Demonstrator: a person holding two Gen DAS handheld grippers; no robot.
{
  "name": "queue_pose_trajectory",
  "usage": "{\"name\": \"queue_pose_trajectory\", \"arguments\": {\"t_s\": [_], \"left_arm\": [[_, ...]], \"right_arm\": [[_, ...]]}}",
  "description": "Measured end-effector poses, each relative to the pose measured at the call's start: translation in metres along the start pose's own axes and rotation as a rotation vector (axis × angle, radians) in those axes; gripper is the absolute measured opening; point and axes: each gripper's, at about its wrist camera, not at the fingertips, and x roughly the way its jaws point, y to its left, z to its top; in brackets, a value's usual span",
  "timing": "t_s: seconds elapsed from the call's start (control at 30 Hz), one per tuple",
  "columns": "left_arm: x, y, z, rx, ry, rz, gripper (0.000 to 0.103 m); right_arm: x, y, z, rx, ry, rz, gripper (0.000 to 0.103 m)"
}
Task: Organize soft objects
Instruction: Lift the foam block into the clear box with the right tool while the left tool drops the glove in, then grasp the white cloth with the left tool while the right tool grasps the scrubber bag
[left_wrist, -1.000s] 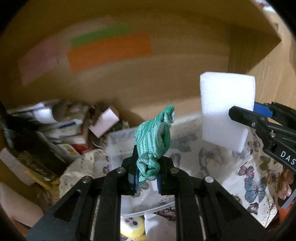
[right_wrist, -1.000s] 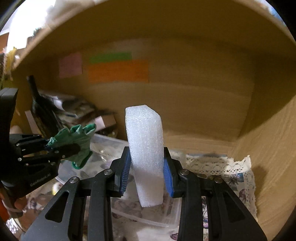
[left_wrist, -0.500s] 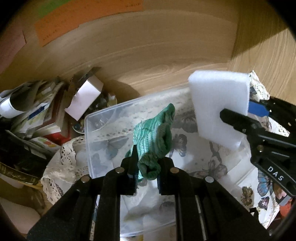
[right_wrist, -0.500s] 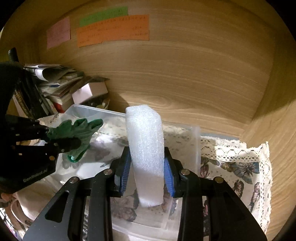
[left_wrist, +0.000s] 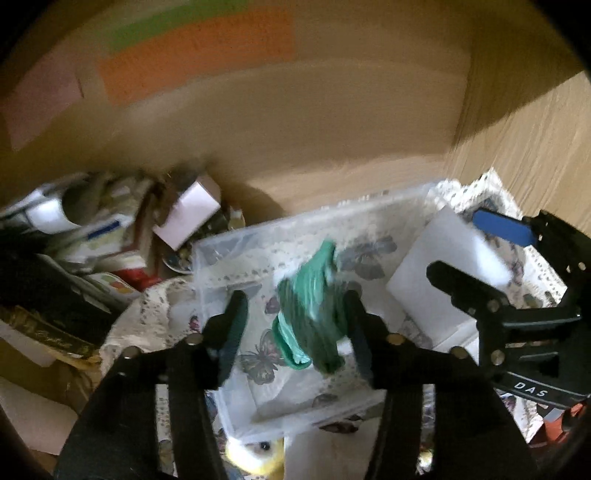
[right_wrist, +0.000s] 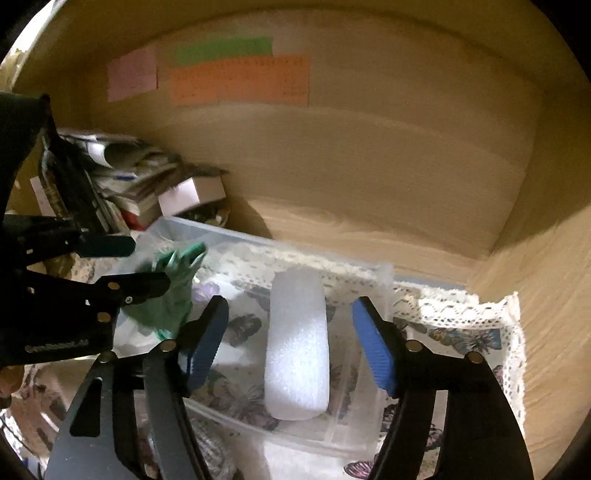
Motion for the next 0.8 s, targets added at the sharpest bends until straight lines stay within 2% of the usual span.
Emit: {"name": "queue_pose_trajectory", "arguments": {"t_s": [0.07, 0.2, 0.33, 0.43, 0.63, 0.8], "left_arm": [[-0.015, -0.001, 0.002, -0.003, -0.035, -0.006, 0.059], [-0.044, -0.001, 0.002, -0.012, -0.085, -0.017, 0.062], [-0.069, -0.003, -0.002, -0.02, -0.147, -0.018, 0.083], [-0.085, -0.004, -0.012, -0.017, -0.189, -0.014, 0.086], [-0.092, -0.004, -0.038, -0.022, -0.195, -0.007, 0.087], [-0.08, 0.004, -0.064, -0.058, -0.161, 0.013, 0.092]], "right_arm": [[-0.011, 0.001, 0.002, 0.002, -0.02, 0.001, 0.075], [-0.034, 0.003, 0.006, 0.003, -0.068, 0.004, 0.081], [-0.06, 0.006, 0.007, -0.004, -0.12, 0.011, 0.084], [-0.073, 0.007, 0.004, -0.003, -0.143, 0.03, 0.086], [-0.09, 0.014, -0.01, -0.023, -0.165, 0.051, 0.086], [-0.088, 0.026, -0.03, -0.047, -0.143, 0.056, 0.086]]}}
